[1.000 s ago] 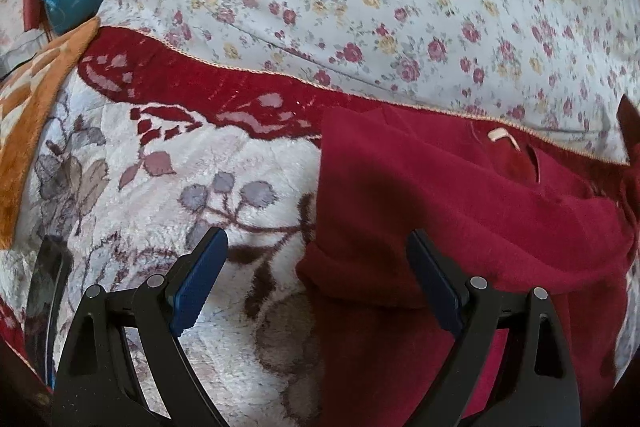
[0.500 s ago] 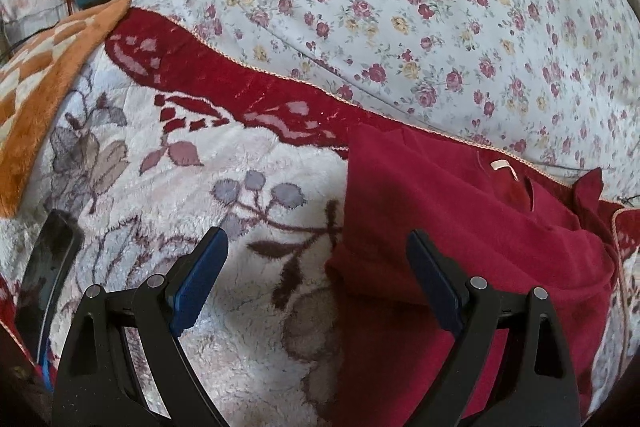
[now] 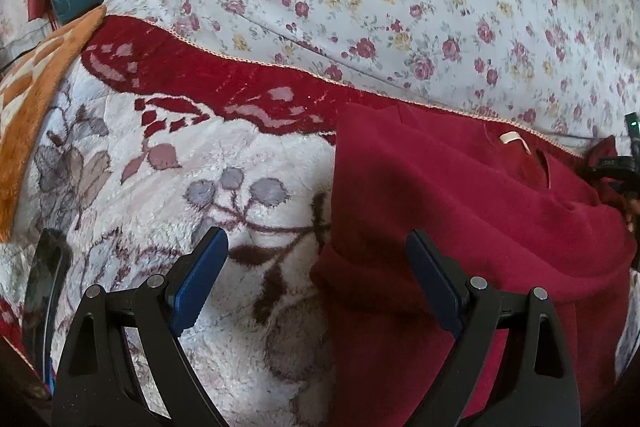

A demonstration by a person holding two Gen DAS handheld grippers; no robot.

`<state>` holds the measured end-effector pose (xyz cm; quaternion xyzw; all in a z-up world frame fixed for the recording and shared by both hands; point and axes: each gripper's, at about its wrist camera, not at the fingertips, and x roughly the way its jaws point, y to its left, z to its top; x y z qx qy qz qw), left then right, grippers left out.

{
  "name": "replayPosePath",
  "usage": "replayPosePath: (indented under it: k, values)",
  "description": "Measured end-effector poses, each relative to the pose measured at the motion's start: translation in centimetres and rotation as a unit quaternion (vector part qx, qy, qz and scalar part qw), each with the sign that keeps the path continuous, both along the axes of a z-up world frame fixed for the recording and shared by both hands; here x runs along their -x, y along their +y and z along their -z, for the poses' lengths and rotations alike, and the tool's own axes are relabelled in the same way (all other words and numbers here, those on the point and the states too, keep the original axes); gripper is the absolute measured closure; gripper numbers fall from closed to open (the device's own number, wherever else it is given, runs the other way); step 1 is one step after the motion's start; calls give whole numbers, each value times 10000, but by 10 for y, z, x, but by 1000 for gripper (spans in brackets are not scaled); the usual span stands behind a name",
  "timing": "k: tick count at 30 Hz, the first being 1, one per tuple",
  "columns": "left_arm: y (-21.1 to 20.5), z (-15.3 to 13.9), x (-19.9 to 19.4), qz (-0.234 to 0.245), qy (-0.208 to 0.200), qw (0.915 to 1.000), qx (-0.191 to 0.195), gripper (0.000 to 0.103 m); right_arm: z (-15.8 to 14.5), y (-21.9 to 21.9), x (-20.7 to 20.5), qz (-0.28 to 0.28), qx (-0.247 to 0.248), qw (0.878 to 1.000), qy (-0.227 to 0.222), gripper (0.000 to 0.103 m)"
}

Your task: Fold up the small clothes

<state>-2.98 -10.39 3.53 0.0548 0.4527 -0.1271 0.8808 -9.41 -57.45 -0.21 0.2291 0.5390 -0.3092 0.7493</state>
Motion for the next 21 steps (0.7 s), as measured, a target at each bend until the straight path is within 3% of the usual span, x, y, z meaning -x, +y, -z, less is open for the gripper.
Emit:
replayPosePath:
  k: [1, 3, 5, 8, 11, 14, 17, 21]
  values:
    - [0, 0, 0, -4, 1, 10000, 12, 12, -3, -1, 3, -17, 76, 9999, -114, 55]
    - [2, -3, 0, -24, -30, 10000, 59, 12, -11, -5, 16, -186, 36, 9993, -334, 94]
    - [5, -8, 2, -63, -98, 9999, 98, 12, -23, -14, 37, -133, -147, 9975, -684, 94]
    - [15, -17, 3, -198, -182, 9994, 214, 12, -64, -29, 92, 21, -686, 9776, -1991, 94]
    - [29, -24, 1, -355, -173, 9983, 439, 12, -122, -27, 154, -162, -954, 9451, -3122, 94]
    - [41, -29, -1, -543, -173, 9962, 656, 12, -179, -7, 189, -655, -1040, 9141, -3865, 94]
    - [49, -35, 0, -680, -205, 9940, 838, 12, -230, 32, 197, -1435, -1075, 8878, -4239, 94]
    - [57, -40, 1, -712, -233, 9916, 1058, 12, -260, 109, 159, -2623, -1127, 8668, -4088, 94]
